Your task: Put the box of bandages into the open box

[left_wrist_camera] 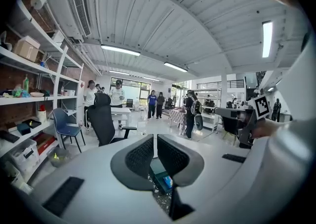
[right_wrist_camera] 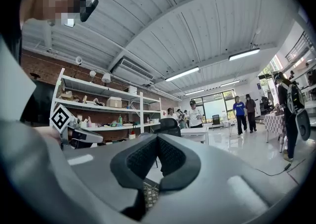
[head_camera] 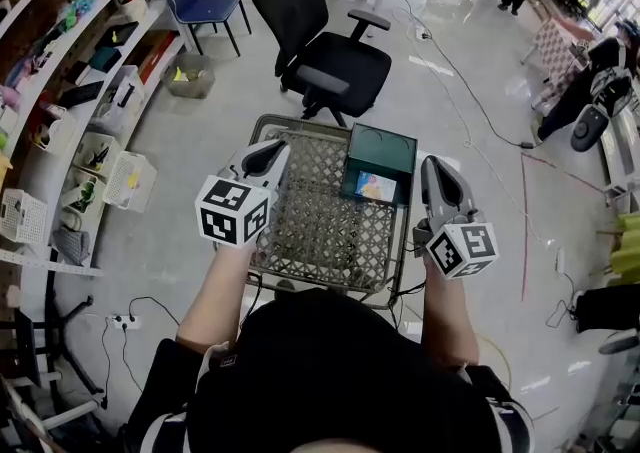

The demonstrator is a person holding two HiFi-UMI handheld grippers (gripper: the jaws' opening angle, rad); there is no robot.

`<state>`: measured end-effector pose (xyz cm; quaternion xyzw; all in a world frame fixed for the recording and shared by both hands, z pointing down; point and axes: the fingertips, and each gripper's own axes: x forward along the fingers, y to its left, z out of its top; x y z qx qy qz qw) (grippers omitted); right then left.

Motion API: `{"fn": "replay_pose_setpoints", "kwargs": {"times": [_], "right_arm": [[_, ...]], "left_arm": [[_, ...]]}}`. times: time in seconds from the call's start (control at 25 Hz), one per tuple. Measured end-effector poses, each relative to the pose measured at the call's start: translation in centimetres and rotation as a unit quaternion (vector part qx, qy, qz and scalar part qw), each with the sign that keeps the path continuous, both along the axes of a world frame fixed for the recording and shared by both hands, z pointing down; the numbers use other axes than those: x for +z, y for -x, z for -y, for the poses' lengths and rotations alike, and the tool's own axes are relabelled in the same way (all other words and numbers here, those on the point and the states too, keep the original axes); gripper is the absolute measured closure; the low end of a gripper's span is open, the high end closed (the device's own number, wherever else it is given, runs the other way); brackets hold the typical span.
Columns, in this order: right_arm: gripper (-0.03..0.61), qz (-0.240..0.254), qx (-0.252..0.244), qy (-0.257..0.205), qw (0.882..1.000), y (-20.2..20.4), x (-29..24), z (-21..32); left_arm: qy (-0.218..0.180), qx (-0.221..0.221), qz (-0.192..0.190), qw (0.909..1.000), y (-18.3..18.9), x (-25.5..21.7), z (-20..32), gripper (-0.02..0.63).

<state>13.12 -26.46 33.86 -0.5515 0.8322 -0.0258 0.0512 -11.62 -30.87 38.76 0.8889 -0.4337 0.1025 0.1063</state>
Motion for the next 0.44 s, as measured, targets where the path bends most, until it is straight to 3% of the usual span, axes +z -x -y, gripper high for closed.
{"fn": "replay_pose_setpoints", "kwargs": {"times": [0.44], "right_arm": [[0.571,-0.001,-0.005,0.010,1.000,0.43,0.44,-0.32]], "left_arm": [[0.008,0.006,-0.004,0.9999,-0.14,0.46,-0.42,0.586]]}}
